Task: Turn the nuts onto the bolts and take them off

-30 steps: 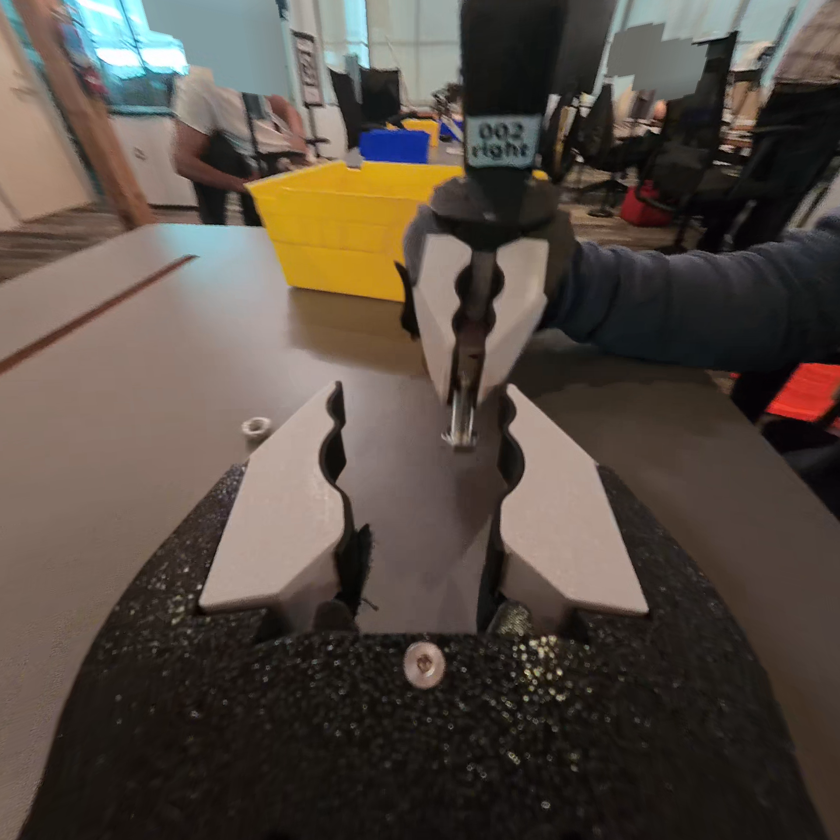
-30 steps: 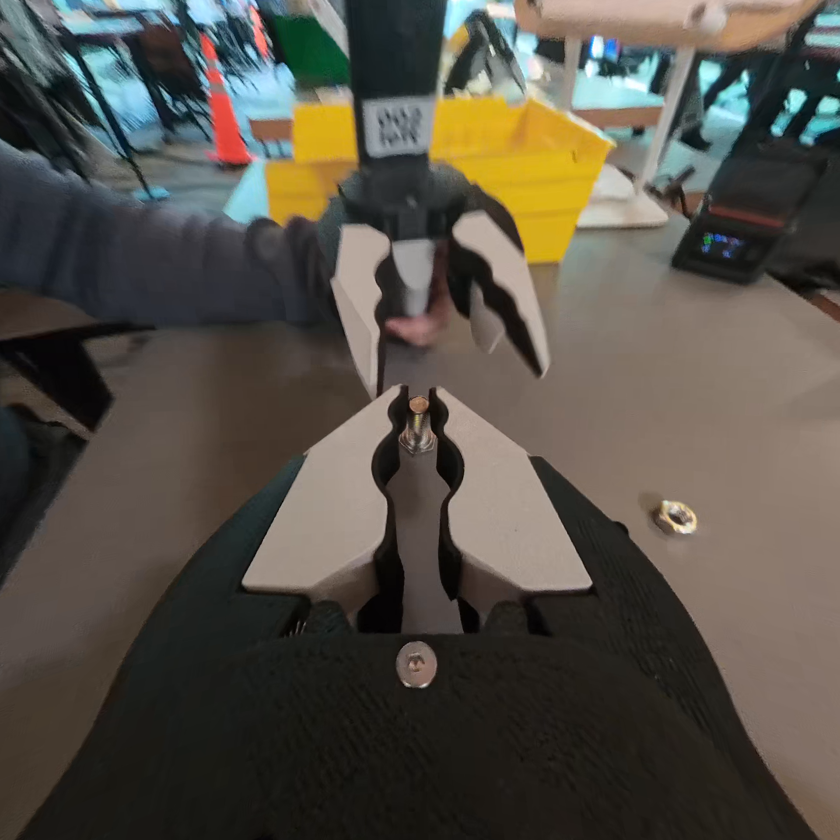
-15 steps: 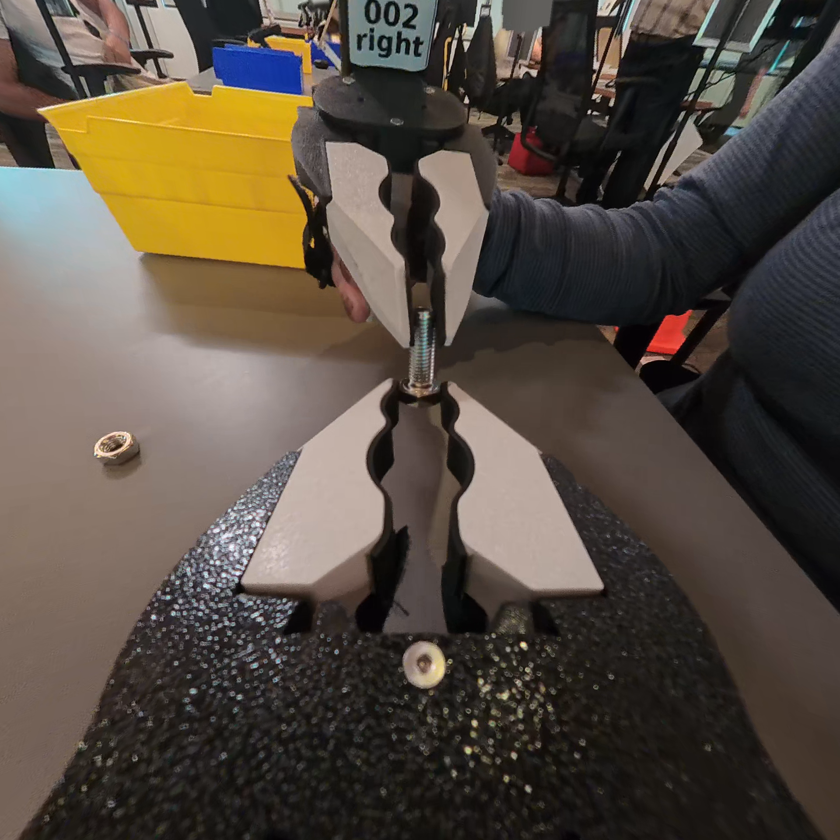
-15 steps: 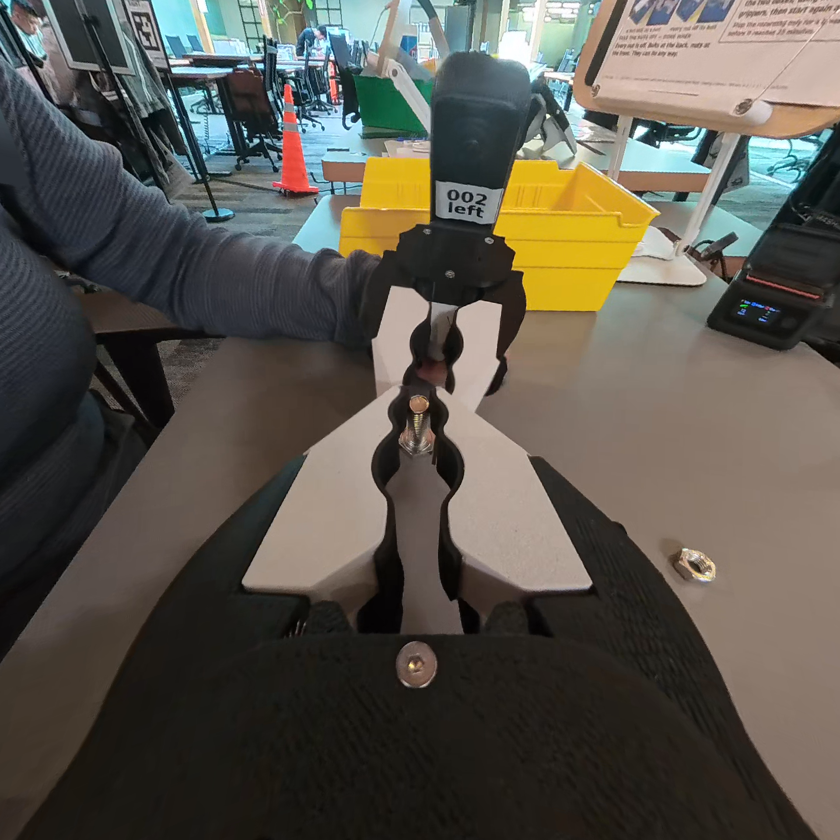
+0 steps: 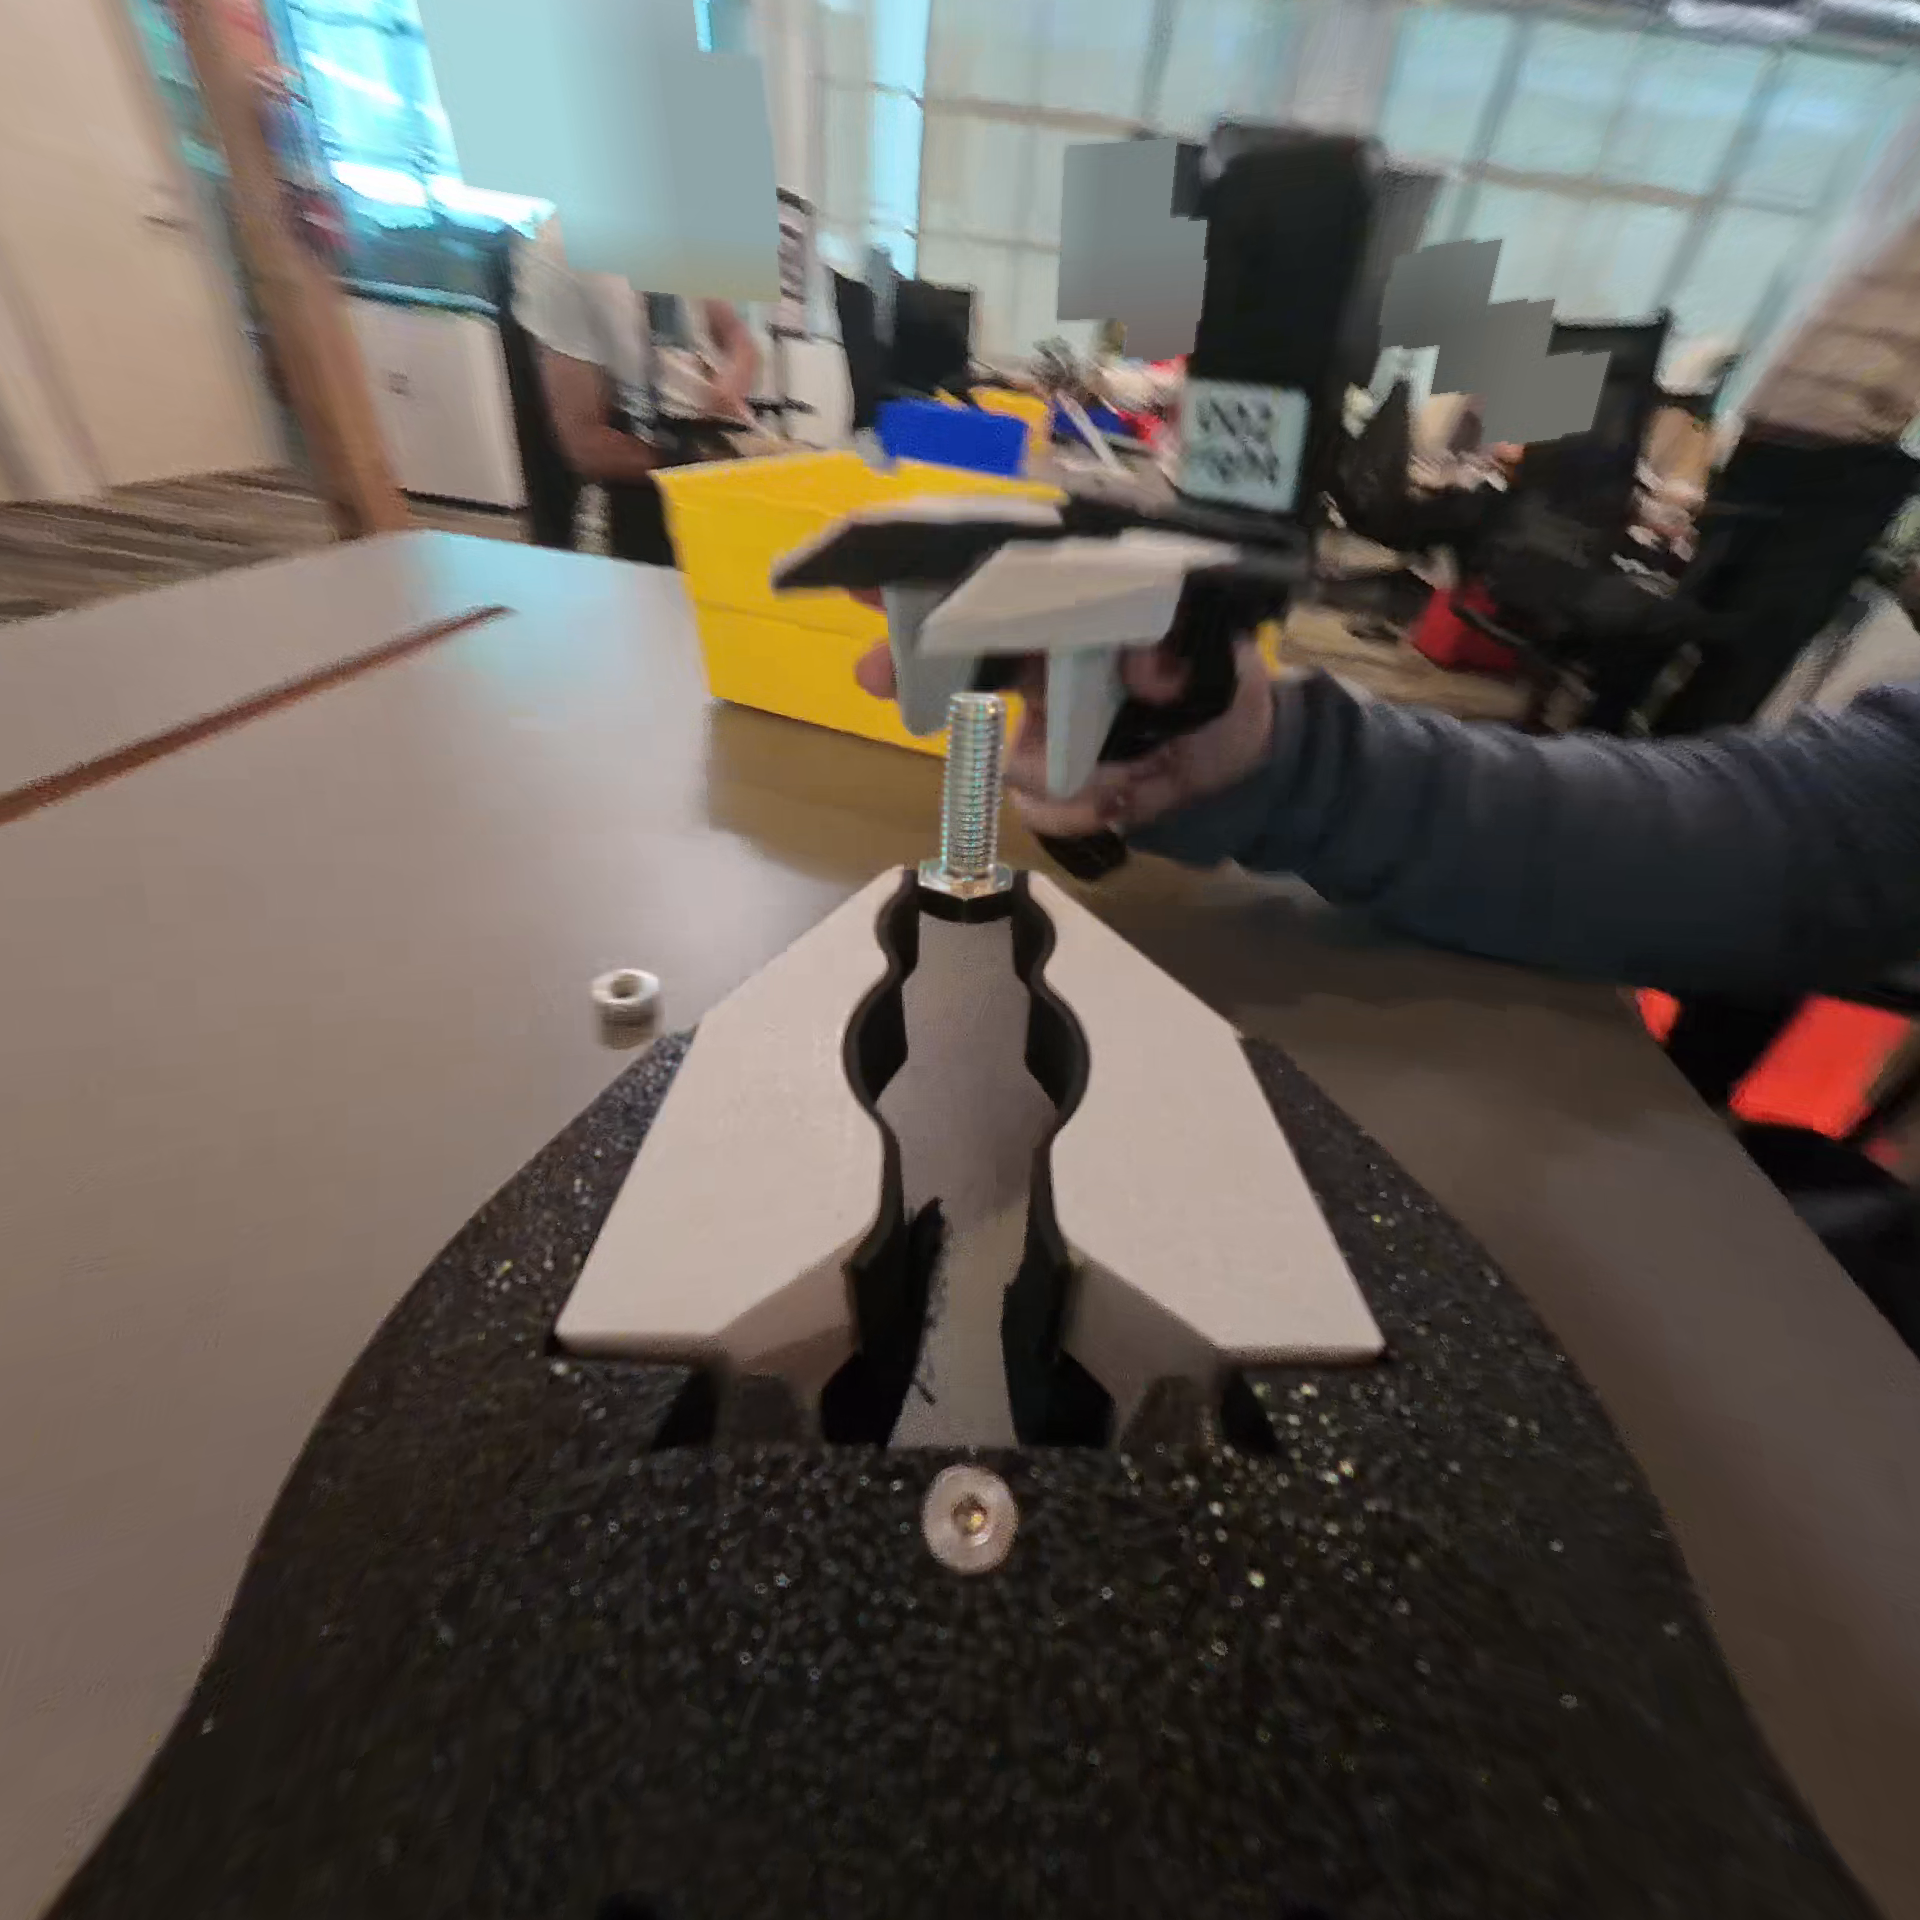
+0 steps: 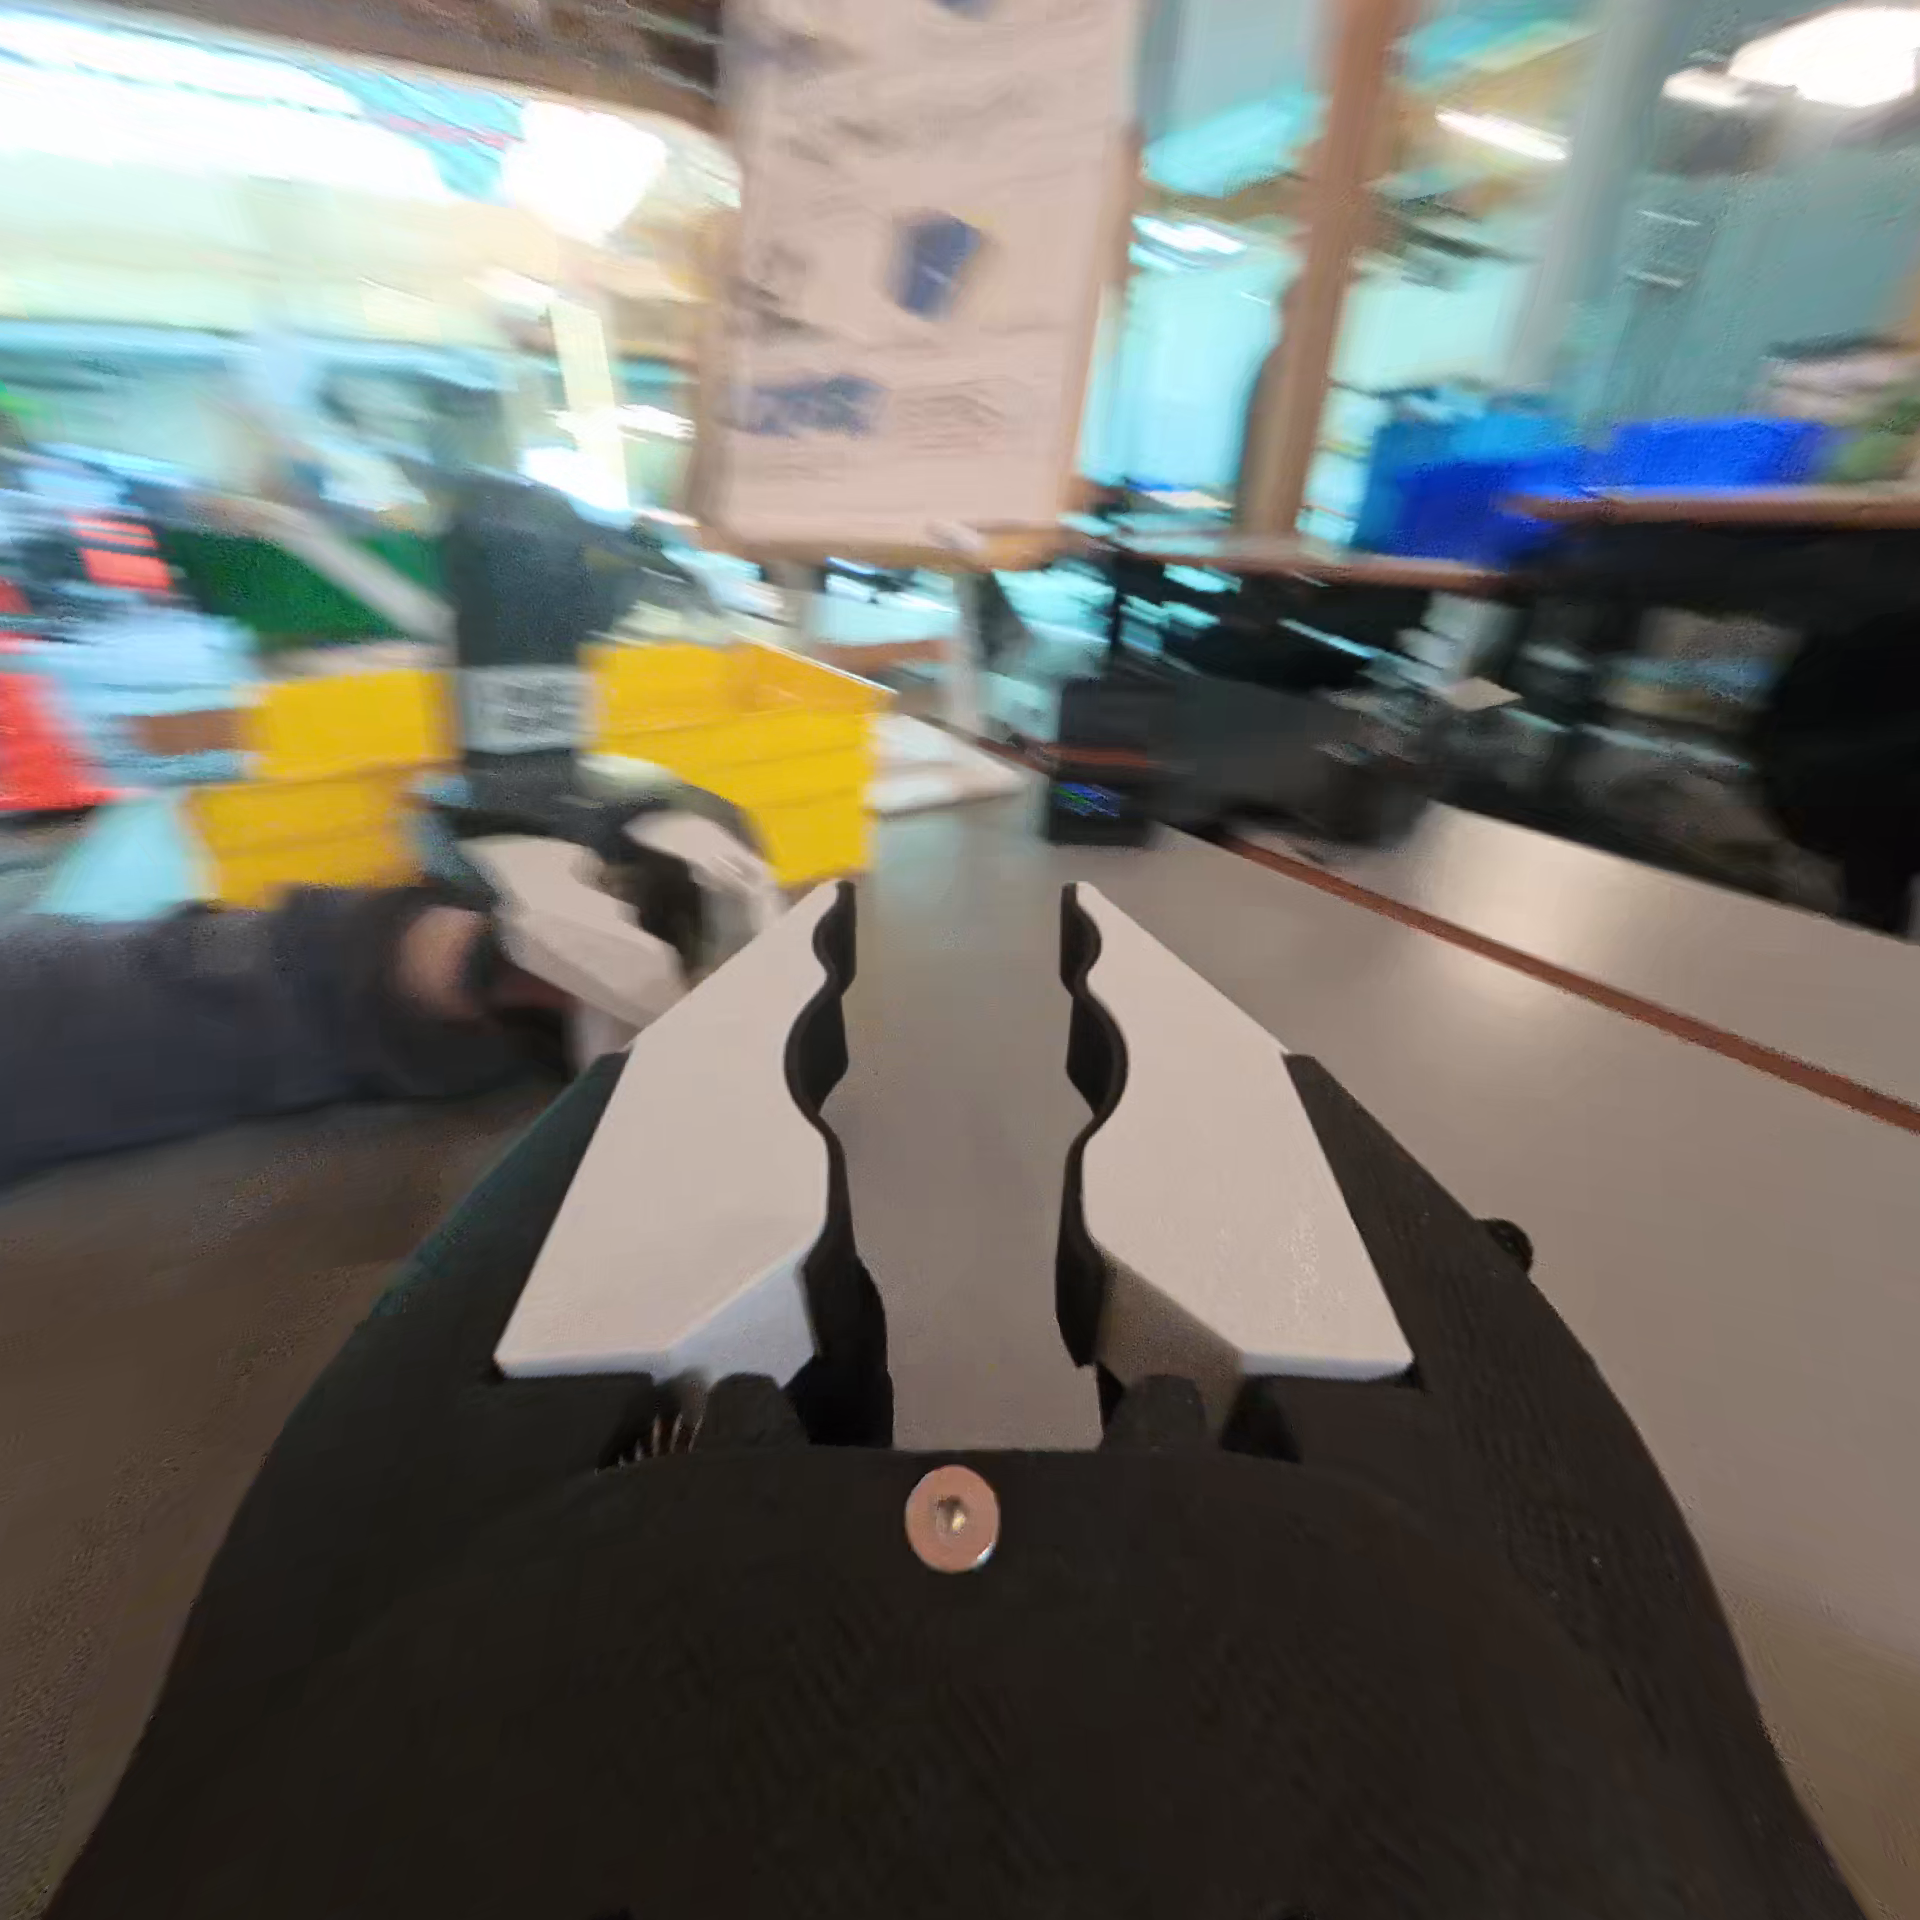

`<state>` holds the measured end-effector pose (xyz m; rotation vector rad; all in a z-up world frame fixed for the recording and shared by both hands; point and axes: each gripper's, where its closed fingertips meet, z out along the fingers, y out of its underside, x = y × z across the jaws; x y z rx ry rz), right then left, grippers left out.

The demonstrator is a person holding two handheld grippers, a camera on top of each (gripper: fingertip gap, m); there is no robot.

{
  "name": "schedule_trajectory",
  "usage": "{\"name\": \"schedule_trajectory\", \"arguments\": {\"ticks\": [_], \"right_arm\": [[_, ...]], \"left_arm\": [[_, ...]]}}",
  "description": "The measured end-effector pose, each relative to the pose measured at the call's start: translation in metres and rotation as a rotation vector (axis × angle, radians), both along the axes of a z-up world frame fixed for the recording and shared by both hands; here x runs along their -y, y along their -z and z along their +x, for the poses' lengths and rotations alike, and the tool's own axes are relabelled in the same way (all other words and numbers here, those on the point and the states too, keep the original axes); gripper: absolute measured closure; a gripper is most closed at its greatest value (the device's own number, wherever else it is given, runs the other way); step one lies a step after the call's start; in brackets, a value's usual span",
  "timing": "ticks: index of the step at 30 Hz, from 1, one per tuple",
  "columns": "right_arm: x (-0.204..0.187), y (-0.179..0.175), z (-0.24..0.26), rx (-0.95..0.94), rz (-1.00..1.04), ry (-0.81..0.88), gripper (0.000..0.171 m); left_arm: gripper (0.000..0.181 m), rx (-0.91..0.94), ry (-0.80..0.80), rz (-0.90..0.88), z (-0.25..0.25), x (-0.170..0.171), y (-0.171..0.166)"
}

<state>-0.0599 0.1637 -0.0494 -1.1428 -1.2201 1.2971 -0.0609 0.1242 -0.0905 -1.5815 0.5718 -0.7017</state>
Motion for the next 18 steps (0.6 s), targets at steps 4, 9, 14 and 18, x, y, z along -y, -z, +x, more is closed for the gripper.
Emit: {"name": "schedule_trajectory", "arguments": {"ticks": [4, 9, 14, 18], "right_arm": [[-0.051, 0.059, -0.010, 0.323, 0.147, 0.323, 0.139], [-0.056, 0.101, -0.035, 0.571, 0.264, 0.270, 0.135], [-0.064, 0.124, -0.038, 0.711, 0.031, 0.210, 0.136], [-0.064, 0.128, -0.038, 0.731, -0.034, 0.186, 0.143]], "left_arm": [[0.166, 0.091, -0.069, 0.068, -0.019, -0.006, -0.014], [0.166, 0.097, -0.050, 0.092, -0.018, -0.005, -0.017], [0.166, 0.086, -0.057, 0.104, -0.017, -0.005, -0.017], [0.166, 0.075, -0.049, 0.098, -0.015, -0.005, -0.016]]}}
